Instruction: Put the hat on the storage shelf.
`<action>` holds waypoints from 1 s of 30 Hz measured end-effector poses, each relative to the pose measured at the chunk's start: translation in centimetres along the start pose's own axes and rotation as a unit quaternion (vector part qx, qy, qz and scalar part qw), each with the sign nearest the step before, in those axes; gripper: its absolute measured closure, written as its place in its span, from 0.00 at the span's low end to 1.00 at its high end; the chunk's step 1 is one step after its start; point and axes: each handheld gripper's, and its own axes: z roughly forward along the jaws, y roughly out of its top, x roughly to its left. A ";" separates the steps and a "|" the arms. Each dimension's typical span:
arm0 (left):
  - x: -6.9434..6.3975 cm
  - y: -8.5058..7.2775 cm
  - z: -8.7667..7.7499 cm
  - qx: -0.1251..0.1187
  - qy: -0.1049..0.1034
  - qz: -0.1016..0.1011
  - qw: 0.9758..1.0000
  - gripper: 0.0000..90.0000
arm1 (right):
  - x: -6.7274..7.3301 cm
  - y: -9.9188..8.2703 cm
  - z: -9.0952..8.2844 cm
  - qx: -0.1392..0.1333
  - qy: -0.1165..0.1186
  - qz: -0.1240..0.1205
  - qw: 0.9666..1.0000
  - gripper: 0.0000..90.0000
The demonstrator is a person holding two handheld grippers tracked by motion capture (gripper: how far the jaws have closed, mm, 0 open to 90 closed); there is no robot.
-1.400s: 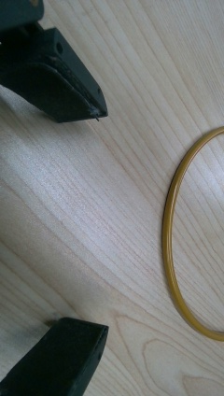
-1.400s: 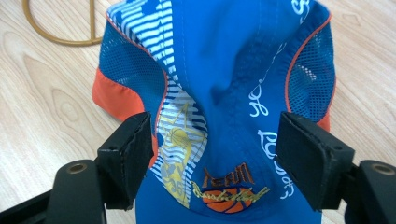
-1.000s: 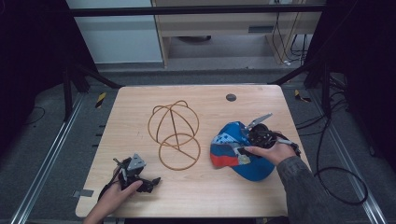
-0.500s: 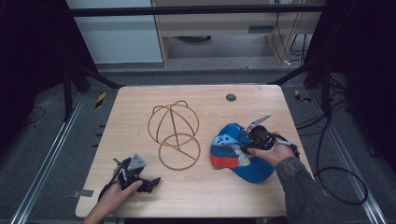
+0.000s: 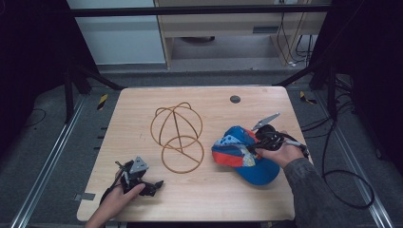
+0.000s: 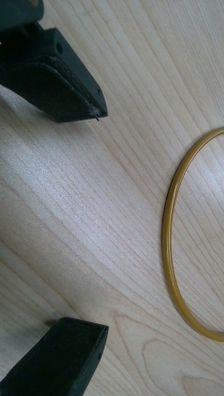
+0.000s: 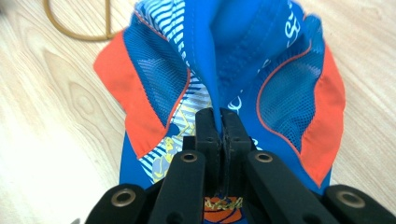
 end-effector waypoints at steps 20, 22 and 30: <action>0.0 0.0 0.0 0.000 0.000 0.000 1.000 0.00 | 0.1 2.5 -5.2 -0.044 -0.016 -0.001 0.999 0.99; 0.0 0.0 0.0 0.000 0.000 0.000 1.000 0.00 | 0.1 2.9 -5.8 -0.050 -0.017 -0.001 0.999 0.99; 0.0 0.0 0.0 0.000 0.000 -0.001 1.000 0.00 | 0.1 4.4 -8.0 -0.072 -0.028 -0.001 0.997 0.99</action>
